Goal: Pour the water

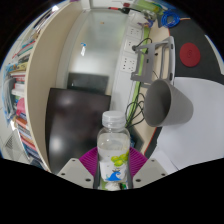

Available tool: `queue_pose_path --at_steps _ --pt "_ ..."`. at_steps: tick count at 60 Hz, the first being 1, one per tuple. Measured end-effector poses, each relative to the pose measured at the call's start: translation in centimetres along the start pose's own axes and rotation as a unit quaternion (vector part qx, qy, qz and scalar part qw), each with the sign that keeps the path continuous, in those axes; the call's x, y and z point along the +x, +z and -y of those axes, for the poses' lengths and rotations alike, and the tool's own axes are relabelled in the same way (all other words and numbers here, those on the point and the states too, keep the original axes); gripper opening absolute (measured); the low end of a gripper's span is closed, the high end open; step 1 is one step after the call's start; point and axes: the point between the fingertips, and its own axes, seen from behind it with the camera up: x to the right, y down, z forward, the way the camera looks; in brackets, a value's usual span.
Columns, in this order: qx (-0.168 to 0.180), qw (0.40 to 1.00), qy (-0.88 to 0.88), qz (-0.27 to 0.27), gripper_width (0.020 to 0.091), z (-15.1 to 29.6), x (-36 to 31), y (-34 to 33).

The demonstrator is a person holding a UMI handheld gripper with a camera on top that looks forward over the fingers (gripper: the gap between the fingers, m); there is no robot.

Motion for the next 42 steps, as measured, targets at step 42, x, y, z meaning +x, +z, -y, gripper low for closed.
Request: queue_pose_path --at_steps 42 --pt "0.015 0.992 0.128 0.007 0.0393 5.2 -2.2 -2.0"
